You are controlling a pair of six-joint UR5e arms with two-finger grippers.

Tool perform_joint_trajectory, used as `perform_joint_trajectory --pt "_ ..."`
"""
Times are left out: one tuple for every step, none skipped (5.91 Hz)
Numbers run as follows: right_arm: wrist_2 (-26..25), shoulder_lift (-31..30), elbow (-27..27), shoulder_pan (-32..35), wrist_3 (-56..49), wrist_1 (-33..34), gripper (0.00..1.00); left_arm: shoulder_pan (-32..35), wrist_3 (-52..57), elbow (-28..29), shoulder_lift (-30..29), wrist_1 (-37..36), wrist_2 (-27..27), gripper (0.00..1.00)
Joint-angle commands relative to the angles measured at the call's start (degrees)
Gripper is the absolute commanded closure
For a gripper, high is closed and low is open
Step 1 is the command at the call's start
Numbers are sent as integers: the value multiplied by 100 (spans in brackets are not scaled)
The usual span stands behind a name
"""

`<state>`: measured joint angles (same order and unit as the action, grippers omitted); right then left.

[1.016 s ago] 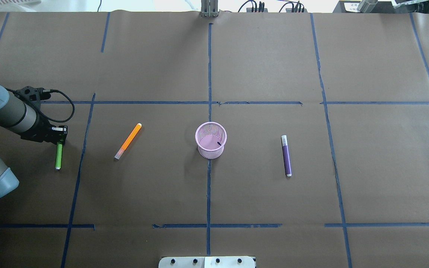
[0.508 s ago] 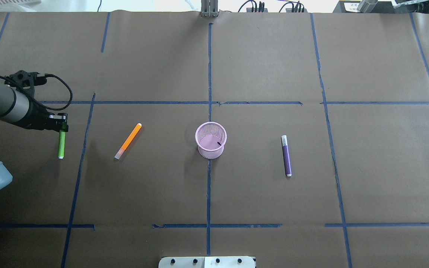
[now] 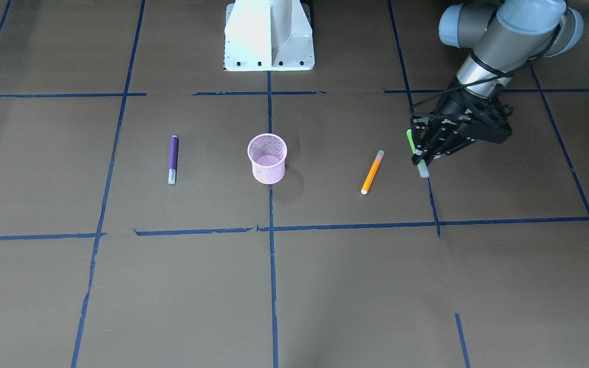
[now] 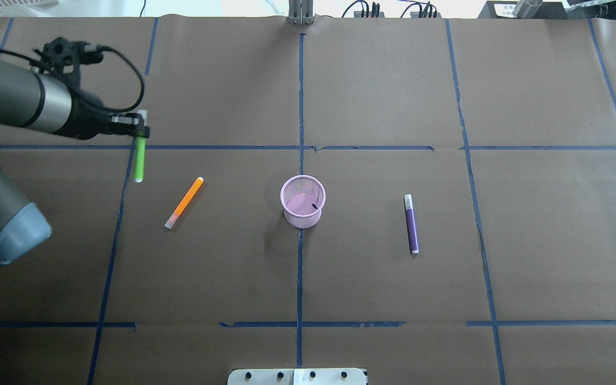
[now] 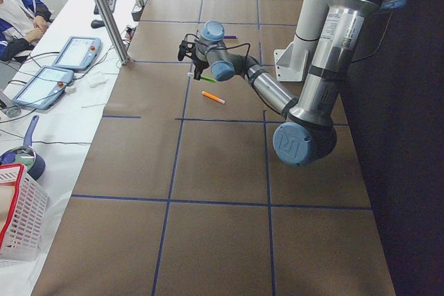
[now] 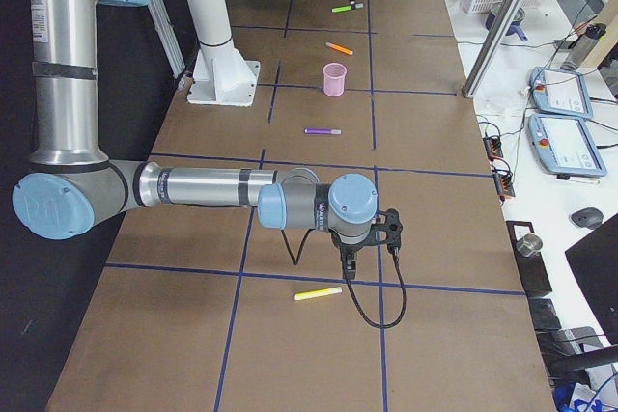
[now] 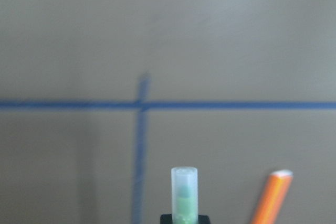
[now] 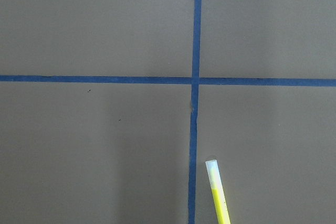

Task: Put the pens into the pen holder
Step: 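Lift the green marker and carry it over the lavender cup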

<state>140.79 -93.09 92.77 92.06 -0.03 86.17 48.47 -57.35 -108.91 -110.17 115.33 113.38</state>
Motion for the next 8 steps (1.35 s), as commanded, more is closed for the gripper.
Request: perform_joint_trajectory --pt "1 -60 -197 -3 12 -320 0 -275 920 -86 -627 112 -1020 100" --pt "1 -51 -198 -12 12 -321 0 -782 970 -43 -542 730 -1673 100" --pt "-7 -51 -232 -30 21 -312 0 -1074 980 157 -462 1668 -1975 100" --pt "1 10 -328 -73 21 -320 0 -1486 945 568 -453 2817 -2752 100" --pt "-7 28 -390 -143 21 -321 0 -1899 971 1025 -522 3864 -3378 100" --pt "1 28 -400 -161 21 -312 0 -2068 953 1143 -540 4274 -3706 100" --pt "10 28 -400 -162 30 -312 0 -2305 962 1318 -749 4339 -4023 100" --pt "10 28 -391 -162 30 -312 0 -2455 953 1659 -986 4505 -4287 100"
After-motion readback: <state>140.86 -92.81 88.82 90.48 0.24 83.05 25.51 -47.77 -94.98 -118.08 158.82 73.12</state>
